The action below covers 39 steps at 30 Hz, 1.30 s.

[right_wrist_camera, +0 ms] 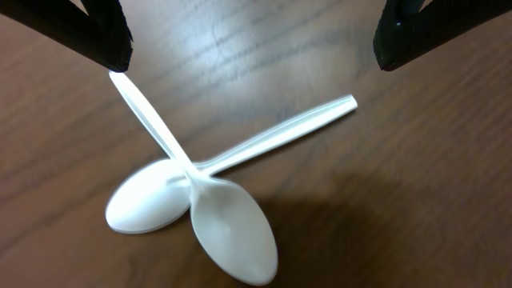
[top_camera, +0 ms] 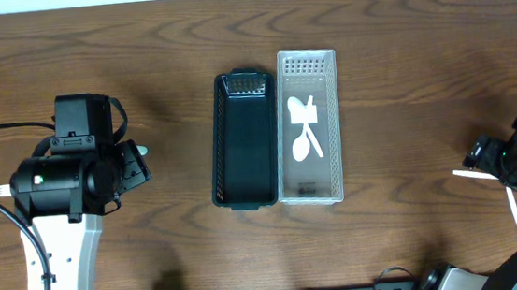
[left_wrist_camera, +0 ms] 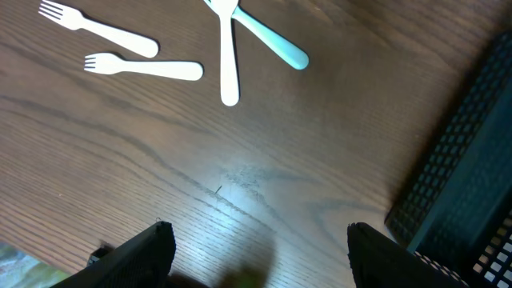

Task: Pack container
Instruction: 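Move right gripper back to the remaining crossed spoons, then grasp a third white spoon with the right gripper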

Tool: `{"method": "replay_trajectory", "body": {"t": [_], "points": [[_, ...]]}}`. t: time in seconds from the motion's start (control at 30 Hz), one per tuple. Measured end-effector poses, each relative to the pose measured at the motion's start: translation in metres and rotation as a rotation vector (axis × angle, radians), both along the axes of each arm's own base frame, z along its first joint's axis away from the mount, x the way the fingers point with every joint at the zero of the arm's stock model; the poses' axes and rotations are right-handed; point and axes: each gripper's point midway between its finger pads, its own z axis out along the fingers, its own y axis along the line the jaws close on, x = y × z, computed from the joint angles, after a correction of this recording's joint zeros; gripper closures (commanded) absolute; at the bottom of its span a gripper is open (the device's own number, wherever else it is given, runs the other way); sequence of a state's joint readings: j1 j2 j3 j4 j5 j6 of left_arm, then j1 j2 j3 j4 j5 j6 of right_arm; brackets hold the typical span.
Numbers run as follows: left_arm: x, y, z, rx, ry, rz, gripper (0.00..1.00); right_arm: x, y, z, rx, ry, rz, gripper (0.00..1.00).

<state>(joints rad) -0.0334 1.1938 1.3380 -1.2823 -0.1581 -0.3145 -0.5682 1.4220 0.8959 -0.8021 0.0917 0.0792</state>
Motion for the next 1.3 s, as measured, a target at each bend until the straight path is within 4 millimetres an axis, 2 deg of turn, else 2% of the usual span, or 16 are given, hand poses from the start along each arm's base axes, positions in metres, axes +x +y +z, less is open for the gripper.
{"method": "replay_trajectory", "body": {"t": [0.2, 0.37, 0.53, 0.87, 1.13, 1.3], "points": [[0.000, 0.000, 0.000, 0.000, 0.000, 0.000, 0.28, 0.012, -0.003, -0.006, 0.001, -0.023, 0.041, 0.01], [0.000, 0.000, 0.000, 0.000, 0.000, 0.000, 0.28, 0.013, 0.001, -0.021, 0.042, 0.012, 0.067, 0.03], [0.000, 0.000, 0.000, 0.000, 0.000, 0.000, 0.28, 0.001, -0.004, -0.030, 0.041, 0.074, 0.035, 0.03], [0.000, 0.000, 0.000, 0.000, 0.000, 0.000, 0.28, -0.027, -0.037, -0.031, 0.036, 0.078, -0.119, 0.03], [0.001, 0.000, 0.000, 0.000, -0.002, 0.000, 0.28, -0.038, -0.033, -0.053, 0.035, 0.098, -0.132, 0.04], [0.001, 0.000, 0.000, 0.000, -0.002, 0.000, 0.28, -0.037, -0.036, -0.060, 0.022, 0.096, -0.114, 0.07]]}}
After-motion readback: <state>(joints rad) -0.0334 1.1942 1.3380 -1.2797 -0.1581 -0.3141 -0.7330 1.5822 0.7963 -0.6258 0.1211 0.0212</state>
